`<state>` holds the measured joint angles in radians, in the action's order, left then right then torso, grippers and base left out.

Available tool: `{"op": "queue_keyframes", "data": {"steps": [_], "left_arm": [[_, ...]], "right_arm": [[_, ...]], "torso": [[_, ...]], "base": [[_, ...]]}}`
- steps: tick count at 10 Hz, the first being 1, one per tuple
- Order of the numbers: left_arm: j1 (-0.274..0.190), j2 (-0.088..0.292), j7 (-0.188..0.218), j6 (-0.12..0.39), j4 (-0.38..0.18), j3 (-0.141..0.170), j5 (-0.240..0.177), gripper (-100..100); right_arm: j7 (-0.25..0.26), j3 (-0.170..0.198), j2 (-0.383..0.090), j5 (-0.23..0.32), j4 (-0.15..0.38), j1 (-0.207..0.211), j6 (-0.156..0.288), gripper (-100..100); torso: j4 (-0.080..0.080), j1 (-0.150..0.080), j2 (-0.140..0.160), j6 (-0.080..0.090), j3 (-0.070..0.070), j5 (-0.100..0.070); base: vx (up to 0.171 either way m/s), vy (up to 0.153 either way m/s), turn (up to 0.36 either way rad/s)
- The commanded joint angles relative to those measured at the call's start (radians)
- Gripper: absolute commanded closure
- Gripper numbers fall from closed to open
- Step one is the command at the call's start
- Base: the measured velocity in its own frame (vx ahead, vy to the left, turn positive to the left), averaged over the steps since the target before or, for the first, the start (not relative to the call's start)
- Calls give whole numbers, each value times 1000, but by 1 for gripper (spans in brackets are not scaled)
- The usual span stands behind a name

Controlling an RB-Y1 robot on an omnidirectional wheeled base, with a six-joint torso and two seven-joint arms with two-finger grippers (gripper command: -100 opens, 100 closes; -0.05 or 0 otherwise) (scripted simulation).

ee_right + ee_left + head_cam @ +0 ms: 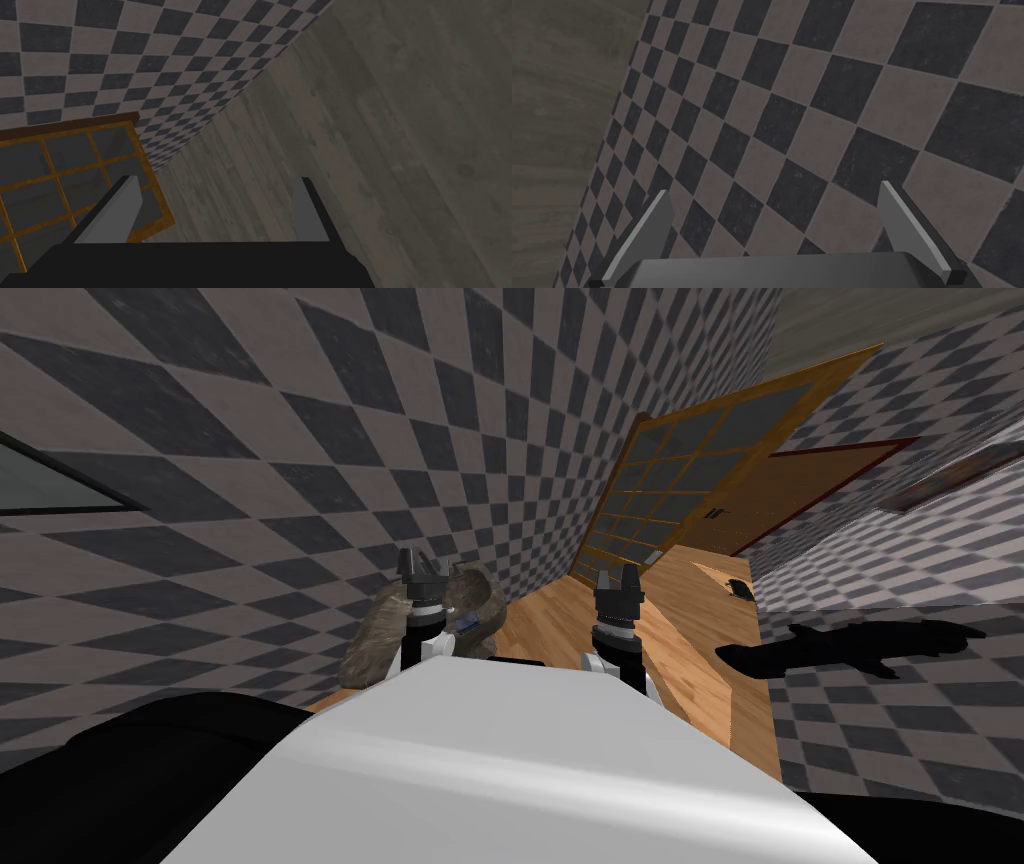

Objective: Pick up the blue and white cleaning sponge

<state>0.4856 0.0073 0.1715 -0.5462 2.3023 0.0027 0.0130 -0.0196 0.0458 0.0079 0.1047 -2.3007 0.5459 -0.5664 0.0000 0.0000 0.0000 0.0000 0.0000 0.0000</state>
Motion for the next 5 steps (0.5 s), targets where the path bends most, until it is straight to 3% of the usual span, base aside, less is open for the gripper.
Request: {"op": "queue_keyframes", "data": {"steps": [1,4,5], "left_arm": [[0,34,-2,7,-7,6,2,-100],[1,91,-11,33,-34,28,7,-100],[2,115,-20,59,-63,49,13,-100]], "right_arm": [[0,0,0,0,0,0,0,0],[0,0,0,0,0,0,0,0],[0,0,0,0,0,0,0,0]], "torso": [[0,0,0,0,0,0],[0,-3,1,0,0,-1],[0,-3,1,0,1,-1]], "base": [[-3,-12,42],[-12,-45,81],[-27,-92,179]]}}
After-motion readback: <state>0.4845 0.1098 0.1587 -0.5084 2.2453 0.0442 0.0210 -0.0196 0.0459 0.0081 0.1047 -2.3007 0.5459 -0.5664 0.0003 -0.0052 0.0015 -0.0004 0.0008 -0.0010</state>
